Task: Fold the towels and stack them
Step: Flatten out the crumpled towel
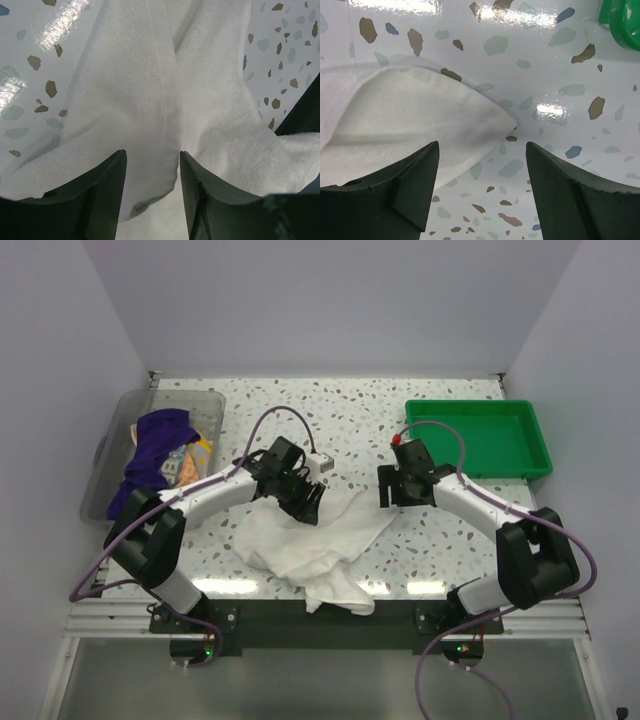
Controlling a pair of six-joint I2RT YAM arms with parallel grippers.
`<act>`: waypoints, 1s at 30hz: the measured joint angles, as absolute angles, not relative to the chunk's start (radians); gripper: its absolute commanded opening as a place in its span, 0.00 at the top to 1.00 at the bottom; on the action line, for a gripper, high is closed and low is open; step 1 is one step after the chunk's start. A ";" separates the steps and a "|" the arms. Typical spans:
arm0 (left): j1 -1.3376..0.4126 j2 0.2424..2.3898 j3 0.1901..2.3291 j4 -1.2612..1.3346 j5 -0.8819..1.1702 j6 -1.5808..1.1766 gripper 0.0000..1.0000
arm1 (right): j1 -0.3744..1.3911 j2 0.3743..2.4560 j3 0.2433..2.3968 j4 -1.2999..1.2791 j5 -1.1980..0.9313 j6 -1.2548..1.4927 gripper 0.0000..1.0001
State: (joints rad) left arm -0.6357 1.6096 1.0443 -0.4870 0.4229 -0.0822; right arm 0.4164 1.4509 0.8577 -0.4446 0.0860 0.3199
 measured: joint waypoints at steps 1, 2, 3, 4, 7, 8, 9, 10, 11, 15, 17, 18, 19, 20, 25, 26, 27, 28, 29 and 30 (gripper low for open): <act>-0.636 1.608 1.039 -0.487 0.417 -0.081 0.44 | 0.416 1.452 0.858 -0.445 0.086 0.320 0.26; -0.636 1.605 1.034 -0.488 0.410 -0.080 0.42 | 0.416 1.452 0.858 -0.445 0.086 0.319 0.26; -0.636 1.603 1.030 -0.491 0.405 -0.079 0.41 | 0.416 1.454 0.858 -0.445 0.086 0.317 0.26; -0.636 1.601 1.028 -0.493 0.395 -0.072 0.39 | 0.416 1.454 0.859 -0.447 0.086 0.315 0.26; -0.636 1.590 1.022 -0.496 0.375 -0.054 0.38 | 0.416 1.467 0.870 -0.451 0.086 0.309 0.26; -0.636 1.585 1.022 -0.497 0.371 -0.047 0.38 | 0.416 1.473 0.875 -0.453 0.085 0.307 0.26; -0.636 1.581 1.021 -0.496 0.370 -0.038 0.38 | 0.416 1.478 0.881 -0.457 0.085 0.303 0.26; -0.636 1.576 1.019 -0.496 0.369 -0.029 0.38 | 0.416 1.481 0.888 -0.460 0.086 0.300 0.26; -0.636 1.570 1.016 -0.496 0.370 -0.018 0.39 | 0.416 1.484 0.896 -0.463 0.086 0.295 0.26; -0.636 1.546 1.007 -0.503 0.373 0.024 0.38 | 0.416 1.486 0.925 -0.476 0.086 0.282 0.26; -0.636 1.536 1.003 -0.506 0.373 0.047 0.37 | 0.416 1.486 0.939 -0.486 0.086 0.274 0.26; -0.636 1.532 1.002 -0.508 0.372 0.054 0.37 | 0.416 1.486 0.945 -0.490 0.086 0.271 0.26; -0.636 1.527 1.002 -0.512 0.371 0.067 0.37 | 0.416 1.487 0.954 -0.497 0.085 0.268 0.26; -0.636 1.523 1.002 -0.516 0.371 0.076 0.37 | 0.416 1.488 0.963 -0.504 0.086 0.265 0.27; -0.636 1.515 1.002 -0.527 0.379 0.118 0.41 | 0.416 1.504 0.995 -0.519 0.086 0.251 0.27; -0.636 1.515 1.002 -0.531 0.382 0.124 0.42 | 0.416 1.505 0.996 -0.521 0.086 0.250 0.27; -0.636 1.515 1.002 -0.536 0.387 0.130 0.43 | 0.416 1.505 0.998 -0.524 0.086 0.249 0.27; -0.636 1.515 1.002 -0.541 0.392 0.135 0.45 | 0.416 1.505 0.999 -0.527 0.086 0.249 0.27; -0.636 1.515 1.001 -0.545 0.398 0.141 0.46 | 0.416 1.505 0.999 -0.528 0.086 0.249 0.27; -0.636 1.515 1.001 -0.548 0.404 0.145 0.47 | 0.416 1.505 1.000 -0.528 0.086 0.249 0.27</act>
